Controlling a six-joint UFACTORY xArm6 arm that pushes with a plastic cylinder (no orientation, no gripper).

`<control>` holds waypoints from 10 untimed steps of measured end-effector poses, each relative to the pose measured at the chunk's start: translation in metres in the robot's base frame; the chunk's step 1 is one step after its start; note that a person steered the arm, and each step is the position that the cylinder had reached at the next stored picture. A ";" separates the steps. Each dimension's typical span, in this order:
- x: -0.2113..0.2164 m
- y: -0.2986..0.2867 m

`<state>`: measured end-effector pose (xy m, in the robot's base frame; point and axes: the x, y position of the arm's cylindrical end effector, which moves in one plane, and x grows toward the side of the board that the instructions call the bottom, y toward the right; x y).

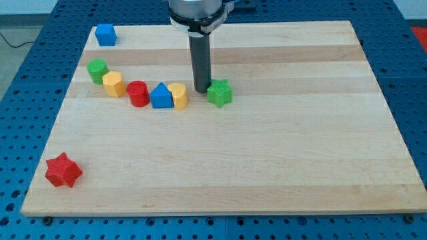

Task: Push the green star towards the top center of the board

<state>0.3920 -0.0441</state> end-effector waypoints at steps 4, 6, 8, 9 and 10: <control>0.010 0.046; -0.096 0.041; -0.044 0.073; -0.063 0.113; -0.112 0.109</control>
<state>0.2803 0.0649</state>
